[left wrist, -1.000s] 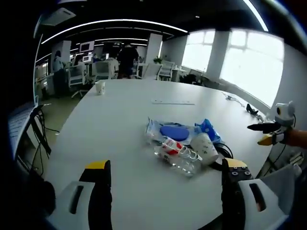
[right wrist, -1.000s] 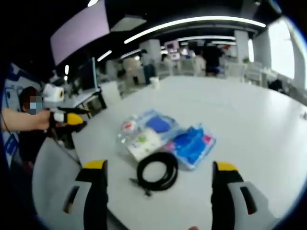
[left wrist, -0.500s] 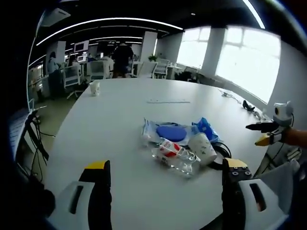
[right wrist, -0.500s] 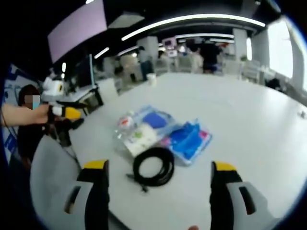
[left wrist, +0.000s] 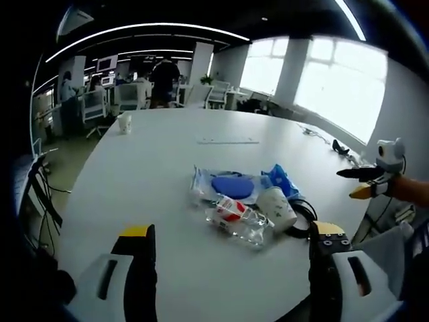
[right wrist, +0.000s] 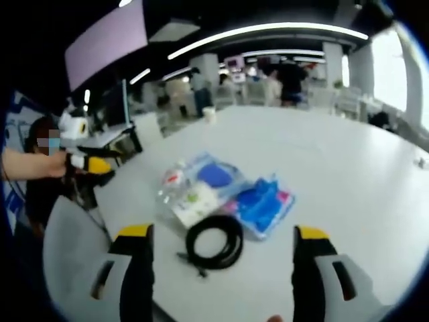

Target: Arrange the tabletop items into an orderly group along one side of the table until the central work area is clear of visible clutter.

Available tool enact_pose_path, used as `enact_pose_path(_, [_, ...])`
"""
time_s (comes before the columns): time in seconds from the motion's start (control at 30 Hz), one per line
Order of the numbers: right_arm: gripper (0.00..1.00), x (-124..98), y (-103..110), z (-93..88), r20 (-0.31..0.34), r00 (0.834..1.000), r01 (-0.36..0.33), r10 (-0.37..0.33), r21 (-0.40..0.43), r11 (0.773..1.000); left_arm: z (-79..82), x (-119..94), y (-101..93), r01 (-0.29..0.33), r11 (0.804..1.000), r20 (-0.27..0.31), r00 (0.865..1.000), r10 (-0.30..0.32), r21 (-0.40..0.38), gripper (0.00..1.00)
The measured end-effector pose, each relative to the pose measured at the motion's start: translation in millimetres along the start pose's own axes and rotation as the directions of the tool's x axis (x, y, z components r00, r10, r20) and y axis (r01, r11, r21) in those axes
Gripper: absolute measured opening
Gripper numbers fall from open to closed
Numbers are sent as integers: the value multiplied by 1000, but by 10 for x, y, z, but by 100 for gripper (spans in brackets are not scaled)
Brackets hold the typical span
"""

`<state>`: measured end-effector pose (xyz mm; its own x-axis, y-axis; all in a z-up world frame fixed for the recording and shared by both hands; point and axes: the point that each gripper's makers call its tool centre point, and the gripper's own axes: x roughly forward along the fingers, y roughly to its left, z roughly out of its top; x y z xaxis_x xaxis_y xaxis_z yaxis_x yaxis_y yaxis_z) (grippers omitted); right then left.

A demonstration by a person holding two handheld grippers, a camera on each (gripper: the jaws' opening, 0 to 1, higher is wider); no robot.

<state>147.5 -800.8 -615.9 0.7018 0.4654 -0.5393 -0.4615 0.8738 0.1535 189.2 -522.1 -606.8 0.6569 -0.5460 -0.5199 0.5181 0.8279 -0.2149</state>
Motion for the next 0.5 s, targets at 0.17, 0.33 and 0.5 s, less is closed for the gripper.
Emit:
enact_pose_path(0.17, [80,6,-18,-1,0,1000,6,-6,17,1000,-68,-7,44,0,1000,-16,1000,0,-14,93])
enact_pose_path(0.33, [80,13,-20,12,14,1000,17,-18,54,998,-45,25,82,-9,1000,-5,1000,9,-29,90])
enact_pose_path(0.5, [80,31,10,5,0,1000,11,-11,38,999,5,56,57,-2,999,3,1000,2,-32,91])
